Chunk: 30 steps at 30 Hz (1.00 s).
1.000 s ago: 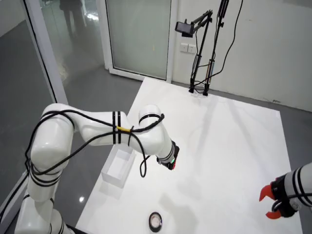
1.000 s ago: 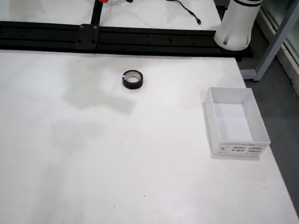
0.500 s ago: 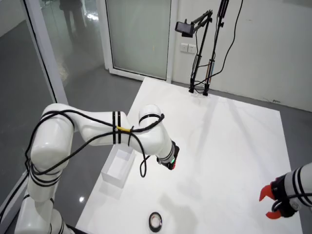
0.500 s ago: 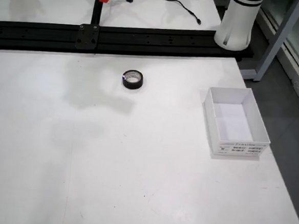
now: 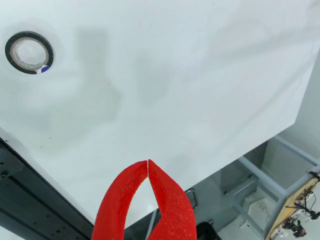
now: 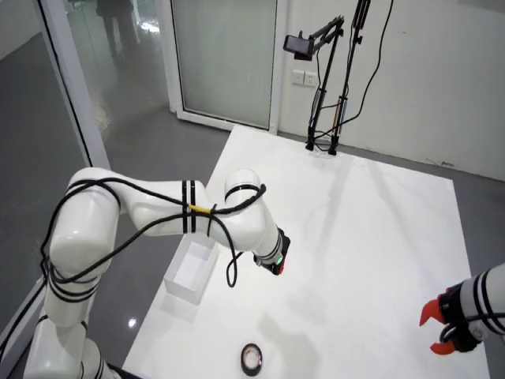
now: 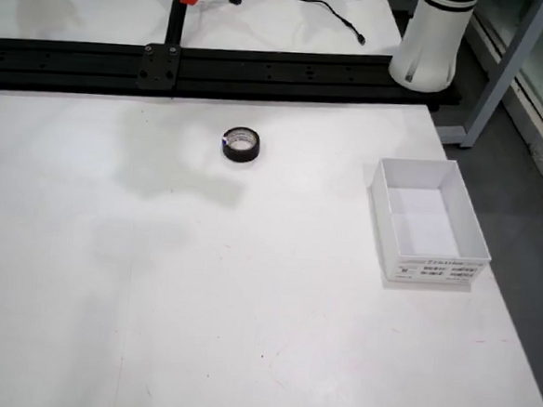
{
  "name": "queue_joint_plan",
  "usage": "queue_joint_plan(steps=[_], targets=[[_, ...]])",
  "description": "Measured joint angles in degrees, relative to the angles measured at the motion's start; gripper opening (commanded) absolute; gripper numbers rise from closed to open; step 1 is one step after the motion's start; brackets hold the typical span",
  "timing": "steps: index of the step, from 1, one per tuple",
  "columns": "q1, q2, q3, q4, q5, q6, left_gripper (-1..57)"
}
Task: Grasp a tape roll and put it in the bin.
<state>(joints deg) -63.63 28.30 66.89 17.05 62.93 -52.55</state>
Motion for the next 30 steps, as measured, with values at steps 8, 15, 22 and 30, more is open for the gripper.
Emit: queue_joint_plan(steps=[8,15,22,30], targets=[[0.3,-0.3,0.4,0.0,-0.2,0.0,3.3],[0.6,-0.2,0.3,0.0,-1.7,-0.5,9.2],[0.6,0.6,0.5,0.0,-2.0,-4.0,15.7],[0.2,1.5,3.9,-0.9,-1.7,-10.8,18.7]])
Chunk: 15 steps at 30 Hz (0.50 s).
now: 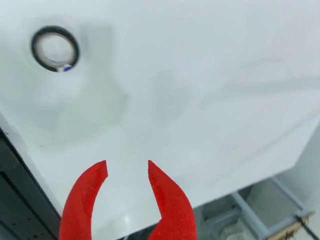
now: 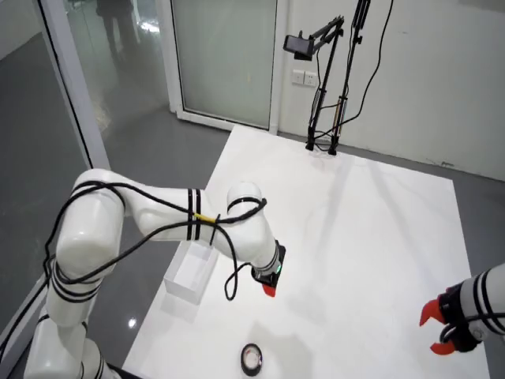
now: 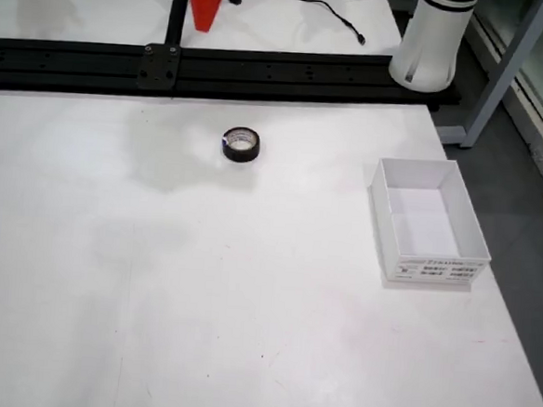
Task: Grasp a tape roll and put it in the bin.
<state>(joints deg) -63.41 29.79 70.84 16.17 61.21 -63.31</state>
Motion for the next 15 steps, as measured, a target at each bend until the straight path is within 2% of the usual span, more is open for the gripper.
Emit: queue_joint_plan(steps=[15], targets=[[-2.3,5.7,5.3,-3.0,-2.6,-14.3,17.7]])
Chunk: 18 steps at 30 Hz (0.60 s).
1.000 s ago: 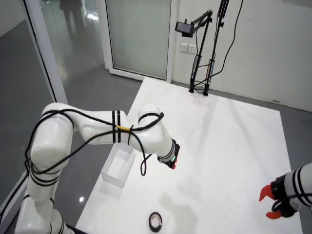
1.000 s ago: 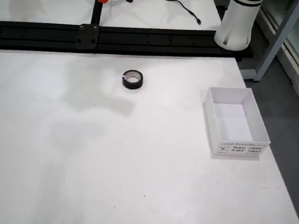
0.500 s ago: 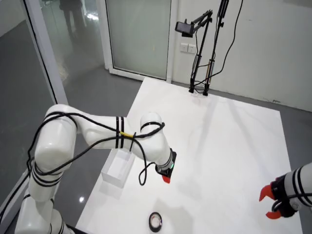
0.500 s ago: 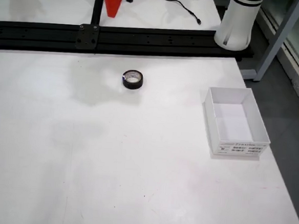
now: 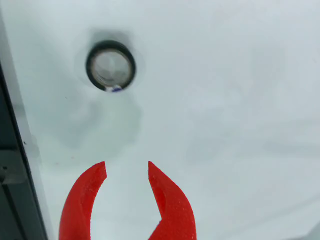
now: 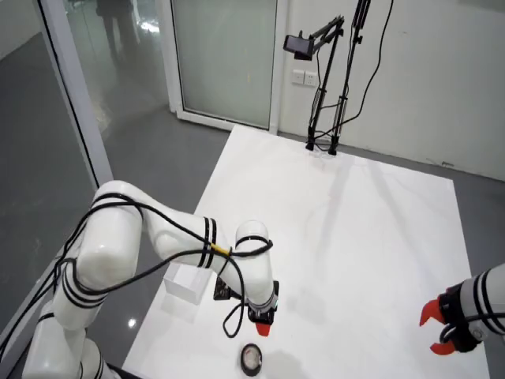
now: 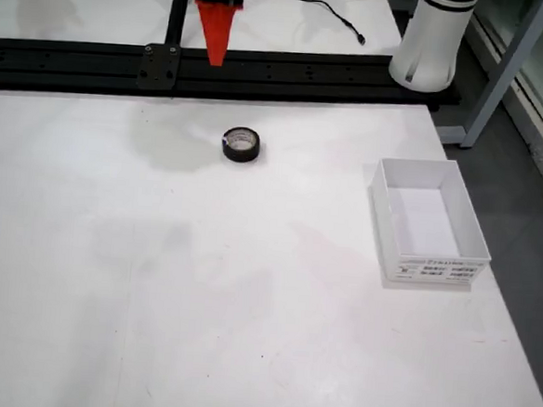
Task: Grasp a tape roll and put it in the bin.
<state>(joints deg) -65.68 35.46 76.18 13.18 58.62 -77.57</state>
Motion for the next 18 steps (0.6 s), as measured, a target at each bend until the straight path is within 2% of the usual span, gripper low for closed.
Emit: queue_joint_plan(steps=[18], targets=[[-0.1,8.1,3.0,-2.3,-1.5,-12.6,18.6]])
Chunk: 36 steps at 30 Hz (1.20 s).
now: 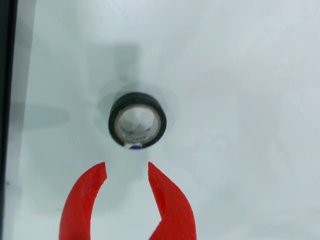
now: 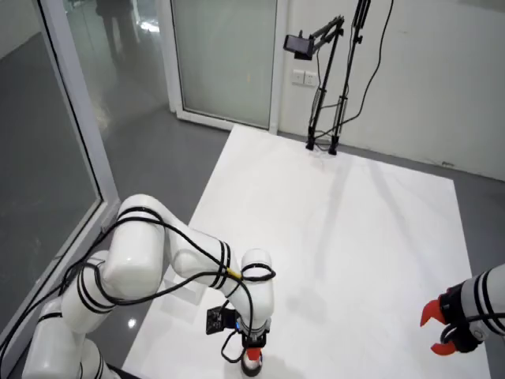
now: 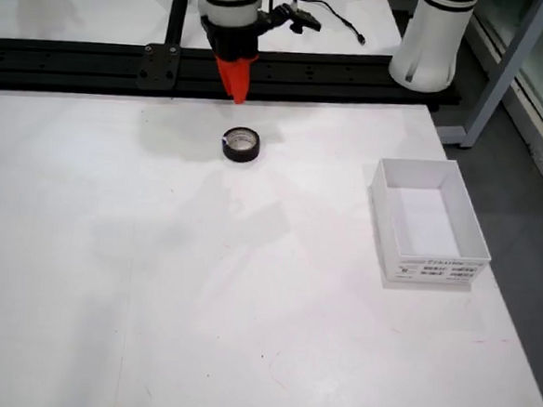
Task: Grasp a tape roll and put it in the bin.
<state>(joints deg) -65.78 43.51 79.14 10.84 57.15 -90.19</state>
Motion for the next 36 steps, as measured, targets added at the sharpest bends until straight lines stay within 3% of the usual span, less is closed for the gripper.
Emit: queue_joint_plan(steps=[21,36], targets=[[4.3,5.1,1.0,1.4,-3.2,-4.4,18.5],[5.6,10.5,-4.0,3.2,-4.9,-5.3,18.2]])
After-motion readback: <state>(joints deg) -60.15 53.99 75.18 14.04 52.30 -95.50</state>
